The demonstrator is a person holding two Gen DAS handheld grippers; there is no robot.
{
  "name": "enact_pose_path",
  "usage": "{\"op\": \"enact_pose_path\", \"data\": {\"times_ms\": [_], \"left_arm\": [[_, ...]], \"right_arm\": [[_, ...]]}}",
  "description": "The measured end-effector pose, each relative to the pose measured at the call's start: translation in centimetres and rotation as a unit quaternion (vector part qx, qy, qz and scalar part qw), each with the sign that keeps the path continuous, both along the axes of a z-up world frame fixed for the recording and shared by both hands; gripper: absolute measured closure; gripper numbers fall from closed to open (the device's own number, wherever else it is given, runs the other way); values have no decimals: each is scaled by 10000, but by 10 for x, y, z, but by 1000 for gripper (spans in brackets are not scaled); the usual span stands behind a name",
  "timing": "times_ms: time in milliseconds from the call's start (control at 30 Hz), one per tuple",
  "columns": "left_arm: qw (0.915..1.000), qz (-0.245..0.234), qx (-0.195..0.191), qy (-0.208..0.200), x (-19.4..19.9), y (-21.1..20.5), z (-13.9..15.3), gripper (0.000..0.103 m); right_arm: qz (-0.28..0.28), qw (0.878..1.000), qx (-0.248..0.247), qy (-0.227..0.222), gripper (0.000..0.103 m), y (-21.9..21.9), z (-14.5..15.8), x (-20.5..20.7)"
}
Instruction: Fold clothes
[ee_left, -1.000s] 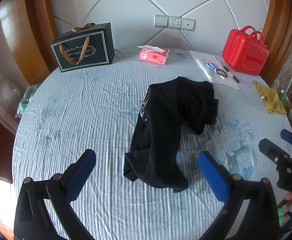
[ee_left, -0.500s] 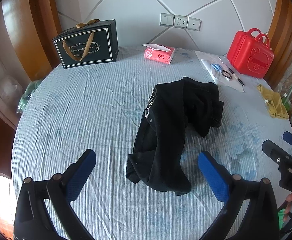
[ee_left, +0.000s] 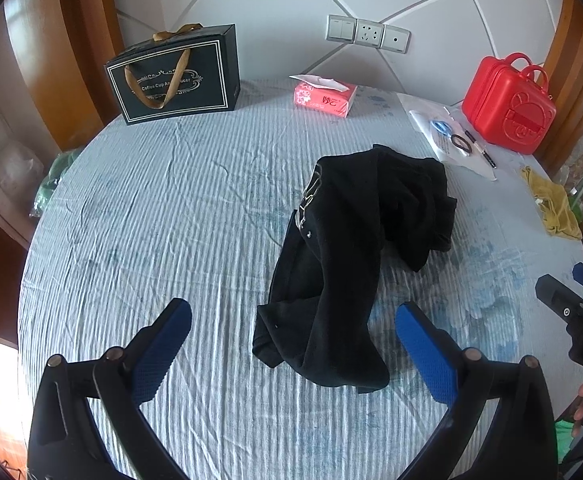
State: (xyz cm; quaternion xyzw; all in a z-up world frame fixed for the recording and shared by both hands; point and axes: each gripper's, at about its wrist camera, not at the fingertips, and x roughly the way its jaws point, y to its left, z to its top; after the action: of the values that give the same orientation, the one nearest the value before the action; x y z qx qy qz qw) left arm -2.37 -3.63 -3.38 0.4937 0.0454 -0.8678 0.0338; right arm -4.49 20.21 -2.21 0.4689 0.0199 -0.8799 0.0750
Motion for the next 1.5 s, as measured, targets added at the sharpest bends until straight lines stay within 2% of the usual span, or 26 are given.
{"op": "enact_pose_path", "data": {"times_ms": [167,333,567,800,833,967,1000,1100,1300,1433,1467,1500], "left_arm": [[10000,-18,-8,4,-1,1,0,0],[9997,-52,-210,71,-2,3,1,0],[9998,-77,-200,26,-3,2,-2,0],[9991,-258,-157,-290,-9,-3,-29,0],[9990,-246,-134,-353,-10,-6,-36,1],[9981,-185,-83,-578,-20,-10,-64,18],[9978,-170,-72,-633,-22,-11,-71,19],[9967,-122,-39,-797,-30,-14,-92,21],[9936,-26,28,-1126,-46,-19,-134,21],[9917,-124,165,-1273,-53,-20,-148,20],[9910,-176,243,-1303,-54,-21,-148,26],[9899,-236,386,-1341,-55,-21,-148,45]], "right_arm": [[54,10000,-1,33,0,-1,0,-1],[104,9999,3,35,0,-2,-1,-1],[89,10000,16,-2,0,-2,-2,-4],[-65,9994,-143,-304,0,11,-22,-26],[-110,9991,-133,-392,0,14,-28,-32],[-174,9974,-110,-698,1,20,-52,-58],[-186,9965,-136,-800,2,21,-58,-66],[-84,9936,-425,-1040,24,16,-77,-88],[35,9879,-766,-1352,24,-9,-113,-137],[29,9883,-794,-1304,22,-25,-130,-163],[57,9875,-762,-1382,22,-30,-135,-166],[87,9866,-733,-1458,28,-34,-139,-170]]}}
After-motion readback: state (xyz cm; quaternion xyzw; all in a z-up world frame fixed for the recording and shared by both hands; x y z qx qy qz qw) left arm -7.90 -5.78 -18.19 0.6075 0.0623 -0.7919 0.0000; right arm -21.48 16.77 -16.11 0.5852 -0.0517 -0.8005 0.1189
